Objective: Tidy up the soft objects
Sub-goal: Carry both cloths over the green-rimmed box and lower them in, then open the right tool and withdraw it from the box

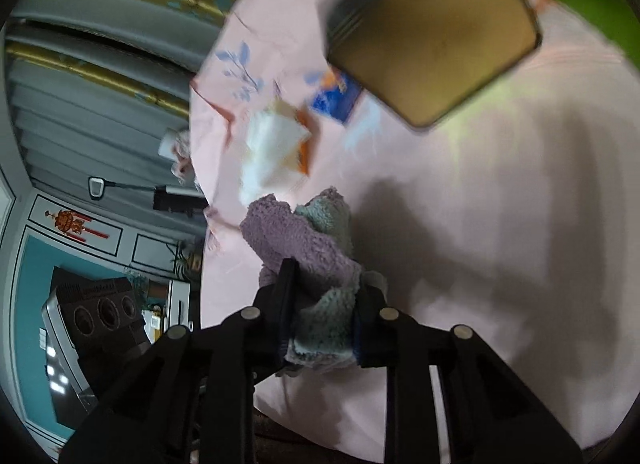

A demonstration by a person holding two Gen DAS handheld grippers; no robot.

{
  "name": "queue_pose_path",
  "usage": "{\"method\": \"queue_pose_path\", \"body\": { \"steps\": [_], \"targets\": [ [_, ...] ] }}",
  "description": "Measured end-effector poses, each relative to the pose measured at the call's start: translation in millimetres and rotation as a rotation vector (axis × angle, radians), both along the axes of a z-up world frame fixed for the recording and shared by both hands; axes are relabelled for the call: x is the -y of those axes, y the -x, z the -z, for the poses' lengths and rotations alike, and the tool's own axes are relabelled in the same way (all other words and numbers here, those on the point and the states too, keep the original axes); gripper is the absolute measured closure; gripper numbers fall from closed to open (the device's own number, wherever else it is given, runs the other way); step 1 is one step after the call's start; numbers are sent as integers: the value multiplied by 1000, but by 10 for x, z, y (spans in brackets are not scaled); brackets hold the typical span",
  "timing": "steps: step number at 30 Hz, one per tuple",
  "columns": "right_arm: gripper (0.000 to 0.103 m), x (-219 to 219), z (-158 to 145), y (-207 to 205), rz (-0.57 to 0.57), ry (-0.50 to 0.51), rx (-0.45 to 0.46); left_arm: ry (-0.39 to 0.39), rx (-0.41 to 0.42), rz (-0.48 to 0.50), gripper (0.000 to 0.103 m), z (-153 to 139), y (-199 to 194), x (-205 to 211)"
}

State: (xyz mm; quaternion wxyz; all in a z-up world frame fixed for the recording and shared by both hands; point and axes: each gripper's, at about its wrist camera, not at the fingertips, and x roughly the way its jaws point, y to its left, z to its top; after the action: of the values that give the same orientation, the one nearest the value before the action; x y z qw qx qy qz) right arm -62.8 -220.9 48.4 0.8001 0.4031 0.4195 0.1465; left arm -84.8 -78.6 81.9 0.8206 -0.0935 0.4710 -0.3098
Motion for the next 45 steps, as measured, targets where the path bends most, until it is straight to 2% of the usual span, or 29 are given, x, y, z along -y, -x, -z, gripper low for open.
{"method": "queue_pose_path", "body": {
  "steps": [6, 12, 20, 24, 29, 32, 35, 40, 45],
  "targets": [
    [80, 461, -619, 323, 132, 71, 174, 30, 173, 120, 73, -525, 90, 490],
    [80, 984, -966, 545, 296, 156, 252, 33, 290, 246, 73, -863, 75, 1146],
    [79, 1687, -1185, 711, 505, 212, 294, 105, 335, 379, 73, -1006, -99, 1982],
    [79, 1933, -1105, 714, 590, 251, 256, 114, 291, 430, 73, -890, -169, 2338],
    [78, 2157, -755, 688, 653, 241, 163, 52, 229, 457, 72, -599, -265, 2631],
    [78, 2278, -544, 595, 661, 204, 110, -21, 221, 452, 72, -435, -310, 2758],
    [78, 2326, -418, 510, 682, 260, 6, -101, 229, 396, 72, -350, -379, 2786],
    [78, 2370, -317, 495, 684, 216, -8, -80, 176, 385, 73, -284, -460, 2752],
    [77, 2325, -292, 417, 683, 286, -44, -97, 185, 401, 72, -259, -391, 2749]
  ]
}}
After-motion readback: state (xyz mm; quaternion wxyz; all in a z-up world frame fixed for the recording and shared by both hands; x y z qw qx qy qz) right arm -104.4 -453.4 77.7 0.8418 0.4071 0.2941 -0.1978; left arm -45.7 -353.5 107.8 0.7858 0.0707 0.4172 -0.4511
